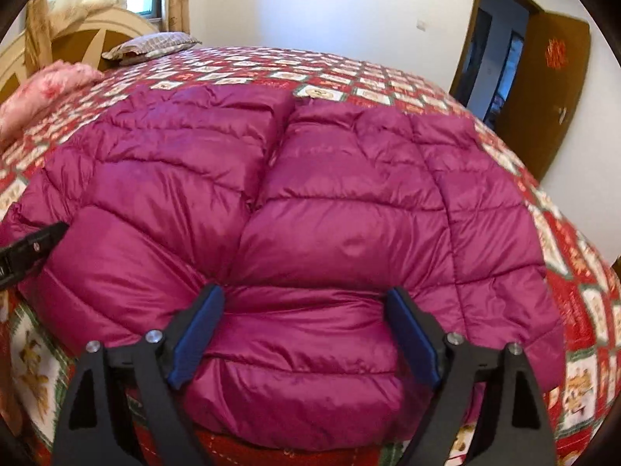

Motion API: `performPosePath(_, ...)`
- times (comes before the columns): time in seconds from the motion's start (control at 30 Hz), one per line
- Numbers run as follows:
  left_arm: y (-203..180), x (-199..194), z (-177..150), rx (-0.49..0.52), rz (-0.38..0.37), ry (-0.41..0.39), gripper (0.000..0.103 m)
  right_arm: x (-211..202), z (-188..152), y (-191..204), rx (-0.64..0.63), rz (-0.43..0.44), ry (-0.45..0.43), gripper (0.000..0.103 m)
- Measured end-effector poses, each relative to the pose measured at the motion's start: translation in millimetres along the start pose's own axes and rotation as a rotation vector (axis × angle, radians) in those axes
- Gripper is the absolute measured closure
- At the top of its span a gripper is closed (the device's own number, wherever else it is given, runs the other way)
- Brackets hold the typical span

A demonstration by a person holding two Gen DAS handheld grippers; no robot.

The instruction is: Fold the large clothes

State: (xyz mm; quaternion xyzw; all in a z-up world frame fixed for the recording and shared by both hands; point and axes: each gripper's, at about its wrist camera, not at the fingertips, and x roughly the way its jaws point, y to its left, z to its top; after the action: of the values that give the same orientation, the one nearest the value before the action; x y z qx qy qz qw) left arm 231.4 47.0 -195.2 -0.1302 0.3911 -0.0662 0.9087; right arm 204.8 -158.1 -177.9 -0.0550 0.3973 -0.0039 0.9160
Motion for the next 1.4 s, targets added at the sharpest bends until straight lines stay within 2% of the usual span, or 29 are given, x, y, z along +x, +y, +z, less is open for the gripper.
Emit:
performPosePath(0.03, -1, -1, 0, -0.005, -0.014, -0.001, 0.079, 0, 0, 0, 0.0, 0.0, -0.001, 0.015)
performPosePath(0.17, 0, -11, 0, -0.008, -0.033, -0.03, 0.092, -3, -2, 2, 0.006, -0.011, -0.005, 0.015)
performPosePath(0.43, 19, -40, 5, -0.063, -0.071, -0.08, 0.094, -9, -5, 24, 0.002, -0.043, -0.02, 0.015)
performPosePath(0.6, 30, -66, 13, -0.05, -0.032, -0.131, 0.094, -14, -3, 44, -0.022, 0.02, -0.049, 0.015)
performPosePath(0.7, 24, -83, 24, -0.015, 0.0, -0.17, 0.095, -33, 0, 39, -0.001, 0.085, -0.079, 0.017)
performPosePath(0.77, 10, -95, 33, 0.024, 0.011, -0.196, 0.095, -54, 2, 25, 0.012, 0.086, -0.134, 0.016)
performPosePath(0.87, -27, -109, 47, 0.121, 0.023, -0.231, 0.095, -75, 10, -17, 0.082, 0.026, -0.197, 0.013)
performPosePath(1.0, -91, -119, 60, 0.235, -0.04, -0.266, 0.095, -73, 16, -84, 0.186, -0.129, -0.174, 0.011)
performPosePath(1.1, -141, -115, 64, 0.327, -0.099, -0.264, 0.095, -67, 11, -134, 0.286, -0.178, -0.137, 0.011)
performPosePath(1.27, -230, -76, 41, 0.537, -0.157, -0.199, 0.095, -71, -7, -202, 0.427, -0.247, -0.126, 0.011)
performPosePath(1.4, -283, -29, -1, 0.702, -0.154, -0.113, 0.094, -70, -21, -238, 0.512, -0.256, -0.111, 0.011)
